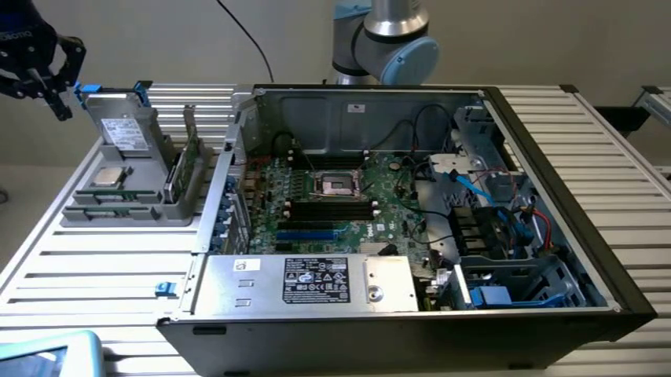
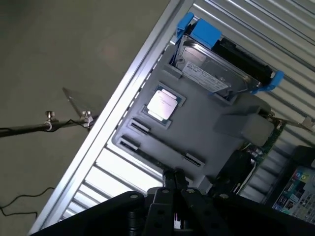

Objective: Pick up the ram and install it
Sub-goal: 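Pick up the ram and move it above insertion slot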

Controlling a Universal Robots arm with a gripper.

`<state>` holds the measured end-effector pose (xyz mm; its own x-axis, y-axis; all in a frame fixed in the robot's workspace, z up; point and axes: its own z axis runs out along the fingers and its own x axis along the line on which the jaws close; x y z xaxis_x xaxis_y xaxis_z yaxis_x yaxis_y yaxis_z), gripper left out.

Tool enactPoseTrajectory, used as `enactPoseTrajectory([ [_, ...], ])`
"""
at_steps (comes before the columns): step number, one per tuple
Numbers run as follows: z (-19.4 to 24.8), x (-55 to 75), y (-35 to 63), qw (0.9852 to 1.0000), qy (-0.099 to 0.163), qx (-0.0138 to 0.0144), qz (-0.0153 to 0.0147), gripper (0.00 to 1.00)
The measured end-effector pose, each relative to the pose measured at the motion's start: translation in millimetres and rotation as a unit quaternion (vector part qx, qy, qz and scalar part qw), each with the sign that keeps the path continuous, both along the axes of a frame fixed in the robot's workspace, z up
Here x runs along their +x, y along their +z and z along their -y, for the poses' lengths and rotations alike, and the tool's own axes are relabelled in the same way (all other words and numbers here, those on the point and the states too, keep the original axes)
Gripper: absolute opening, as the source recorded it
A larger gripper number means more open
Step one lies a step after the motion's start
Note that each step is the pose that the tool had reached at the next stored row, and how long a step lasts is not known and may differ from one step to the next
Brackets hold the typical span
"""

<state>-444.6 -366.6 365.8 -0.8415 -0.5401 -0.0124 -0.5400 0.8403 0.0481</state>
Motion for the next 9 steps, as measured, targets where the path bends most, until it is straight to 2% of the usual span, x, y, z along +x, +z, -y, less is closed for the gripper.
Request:
enactPoseTrajectory([
  [5,0.0,0.0,-0.1,0.9990,0.045,-0.0001,0.0000,0.11],
  [9,0.0,0.1,-0.3,0.9967,0.081,-0.0002,0.0000,0.11],
])
